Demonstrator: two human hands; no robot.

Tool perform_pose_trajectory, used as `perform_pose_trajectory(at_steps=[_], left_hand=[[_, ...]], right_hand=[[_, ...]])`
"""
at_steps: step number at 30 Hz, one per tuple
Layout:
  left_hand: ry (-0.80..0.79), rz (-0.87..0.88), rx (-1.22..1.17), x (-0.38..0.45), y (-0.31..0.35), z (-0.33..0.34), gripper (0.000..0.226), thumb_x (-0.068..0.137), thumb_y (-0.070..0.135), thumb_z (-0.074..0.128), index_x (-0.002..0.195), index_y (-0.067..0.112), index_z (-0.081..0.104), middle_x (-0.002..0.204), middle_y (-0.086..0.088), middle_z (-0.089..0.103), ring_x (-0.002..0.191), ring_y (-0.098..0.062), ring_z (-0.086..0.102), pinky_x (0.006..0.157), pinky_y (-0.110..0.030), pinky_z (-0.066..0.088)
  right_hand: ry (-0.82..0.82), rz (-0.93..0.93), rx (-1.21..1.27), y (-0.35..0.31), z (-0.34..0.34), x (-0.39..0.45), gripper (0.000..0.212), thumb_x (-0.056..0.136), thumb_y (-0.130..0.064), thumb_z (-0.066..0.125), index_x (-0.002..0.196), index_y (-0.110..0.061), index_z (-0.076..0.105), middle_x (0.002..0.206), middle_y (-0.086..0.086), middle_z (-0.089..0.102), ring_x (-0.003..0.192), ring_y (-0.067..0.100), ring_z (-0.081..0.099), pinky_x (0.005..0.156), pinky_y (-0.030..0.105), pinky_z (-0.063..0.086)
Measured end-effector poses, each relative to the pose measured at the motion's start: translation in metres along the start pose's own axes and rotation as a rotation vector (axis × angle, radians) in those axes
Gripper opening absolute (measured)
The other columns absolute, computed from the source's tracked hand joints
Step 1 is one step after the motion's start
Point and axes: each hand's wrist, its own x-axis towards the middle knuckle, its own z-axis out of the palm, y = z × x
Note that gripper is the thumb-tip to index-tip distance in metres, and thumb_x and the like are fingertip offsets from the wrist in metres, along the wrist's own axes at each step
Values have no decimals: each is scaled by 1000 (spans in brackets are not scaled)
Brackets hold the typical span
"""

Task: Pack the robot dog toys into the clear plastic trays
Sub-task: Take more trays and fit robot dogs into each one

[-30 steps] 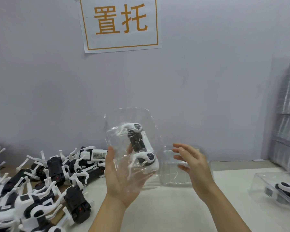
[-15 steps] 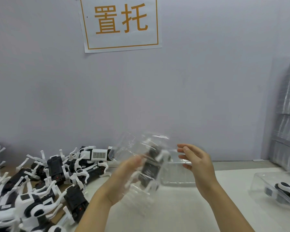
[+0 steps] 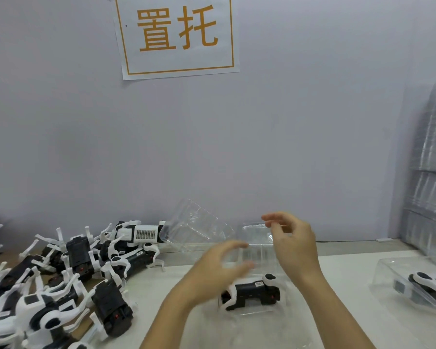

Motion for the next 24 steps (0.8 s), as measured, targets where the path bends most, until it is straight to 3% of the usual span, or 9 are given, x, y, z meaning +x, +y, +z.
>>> perform_pose_trajectory(at_steps=[2, 4, 5, 8, 11, 14, 17, 20, 24], left_hand=[[386, -30, -162, 4, -9, -13, 10, 92, 30, 64, 101, 33, 69, 109, 19, 67, 108, -3, 60, 91, -23, 45], [749, -127, -305, 4, -22, -27, 22, 92, 7, 59, 83, 23, 70, 90, 6, 71, 92, -14, 65, 86, -32, 50], [866, -175, -396, 3, -29, -34, 24, 91, 3, 56, 79, 19, 69, 85, 1, 70, 87, -20, 64, 85, -37, 49], [1020, -272, -640, 0, -46, -56, 24, 89, 2, 50, 73, 13, 64, 76, -5, 65, 77, -24, 59, 72, -36, 45], [1090, -297, -783, -4, -53, -69, 23, 88, 2, 49, 71, 13, 60, 74, -5, 62, 69, -19, 54, 61, -28, 42], [1074, -315, -775, -4, -55, -68, 22, 90, 4, 49, 74, 14, 61, 76, -5, 63, 67, -17, 53, 60, -28, 41], [1015, -309, -743, -1, -56, -62, 22, 92, 5, 48, 79, 15, 63, 77, -4, 64, 70, -18, 56, 62, -30, 41], [944, -308, -711, 1, -54, -56, 22, 92, 4, 49, 80, 14, 65, 77, -4, 66, 71, -19, 57, 64, -33, 42], [850, -334, -679, 4, -62, -48, 22, 91, 3, 49, 81, 13, 65, 79, -5, 67, 72, -19, 58, 64, -33, 43]], right_hand=[[-21, -41, -49, -12, 7, -5, 34, 89, 2, 52, 77, -24, 71, 66, 7, 67, 49, 8, 51, 46, 13, 38], [-84, -55, -56, -28, 20, -13, 34, 86, 2, 49, 76, -22, 70, 63, 12, 65, 42, 6, 44, 43, 22, 37], [-126, -48, -48, -37, 29, -19, 34, 86, 1, 47, 76, -22, 69, 63, 13, 66, 45, 9, 49, 45, 27, 41], [-330, 27, 28, -56, 66, -48, 29, 81, -9, 43, 82, -27, 65, 78, 2, 71, 72, 15, 69, 67, 29, 55], [-627, 154, 49, -52, 101, -86, 41, 85, -11, 42, 118, -27, 59, 114, -8, 63, 103, 4, 59, 82, 9, 41], [-761, 205, -101, -34, 114, -105, 60, 94, -18, 44, 151, -25, 27, 151, -9, 31, 140, 7, 28, 104, 14, 20], [-610, 234, -151, -28, 114, -101, 65, 94, -22, 45, 153, -22, 18, 157, -6, 21, 147, 13, 16, 118, 28, 16], [-491, 332, -325, -20, 107, -89, 63, 93, -29, 47, 151, -25, 24, 152, -2, 32, 143, 19, 27, 116, 40, 20], [-358, 432, -481, -4, 87, -67, 55, 91, -34, 49, 143, -24, 35, 144, 5, 41, 137, 27, 35, 112, 42, 22]])
